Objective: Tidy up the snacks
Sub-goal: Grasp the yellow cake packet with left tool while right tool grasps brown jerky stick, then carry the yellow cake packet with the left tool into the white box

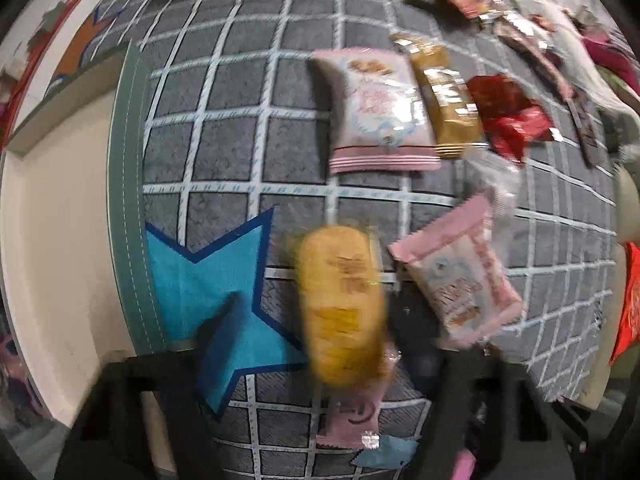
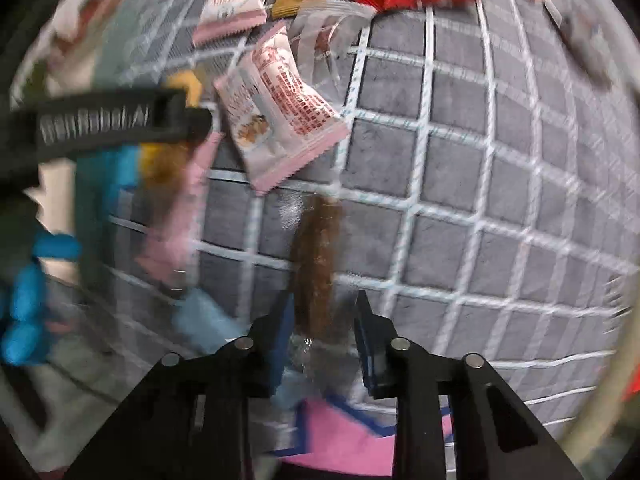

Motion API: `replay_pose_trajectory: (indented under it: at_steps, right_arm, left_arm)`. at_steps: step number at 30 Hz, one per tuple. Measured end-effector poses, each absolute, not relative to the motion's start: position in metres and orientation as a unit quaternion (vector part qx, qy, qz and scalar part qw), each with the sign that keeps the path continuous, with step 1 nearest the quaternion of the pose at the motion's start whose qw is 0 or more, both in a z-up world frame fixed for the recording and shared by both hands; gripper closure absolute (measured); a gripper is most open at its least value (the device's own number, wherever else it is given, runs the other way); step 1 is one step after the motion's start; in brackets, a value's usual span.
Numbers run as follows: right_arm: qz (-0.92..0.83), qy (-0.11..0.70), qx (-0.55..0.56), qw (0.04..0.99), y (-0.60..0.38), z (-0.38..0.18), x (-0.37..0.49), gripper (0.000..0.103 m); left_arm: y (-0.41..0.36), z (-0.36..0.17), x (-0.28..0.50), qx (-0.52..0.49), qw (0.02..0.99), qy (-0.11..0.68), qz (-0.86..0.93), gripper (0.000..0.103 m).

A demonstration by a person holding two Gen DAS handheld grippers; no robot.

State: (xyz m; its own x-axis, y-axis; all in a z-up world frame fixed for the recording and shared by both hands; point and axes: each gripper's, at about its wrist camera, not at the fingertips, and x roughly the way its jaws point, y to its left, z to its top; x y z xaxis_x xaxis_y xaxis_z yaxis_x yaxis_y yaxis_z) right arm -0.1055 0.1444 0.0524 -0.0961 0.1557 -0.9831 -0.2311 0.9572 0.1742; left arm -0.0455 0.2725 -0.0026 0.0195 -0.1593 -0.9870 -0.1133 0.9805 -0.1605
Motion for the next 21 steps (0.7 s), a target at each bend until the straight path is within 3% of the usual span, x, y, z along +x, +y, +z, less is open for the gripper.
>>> replay_pose_trajectory:
  at_steps: [1,14,16,17,18,21]
  right_arm:
    - [0.144,0.729,-0.011,0.669,0.141,0.052,-0.108,0.075]
    - [0.116,0.732,0.050,0.669,0.134,0.060,-0.133,0.075]
    - [0.100,0.741,0.055,0.662,0.145,0.053,-0.147,0.064]
    - [0.085,0.747,0.056,0.657,0.136,0.048,-0.124,0.036]
    - [0.074,0.748,0.058,0.656,0.127,0.048,-0.117,0.018]
    - [0.067,0.741,0.051,0.666,0.112,0.063,-0.108,0.018]
  left_arm:
    - [0.272,0.004,-0.048,-0.097,0.708,0.699,-0.021,0.064]
    - [0.302,0.091,-0.071,-0.088,0.735,0.671,-0.054,0.064]
    - [0.312,0.105,-0.080,-0.082,0.741,0.665,-0.052,0.064]
    - [0.317,0.114,-0.089,-0.082,0.745,0.660,-0.051,0.064]
    - [0.324,0.124,-0.090,-0.081,0.749,0.655,-0.049,0.064]
    - [0.365,0.151,-0.100,-0.073,0.760,0.644,-0.035,0.064]
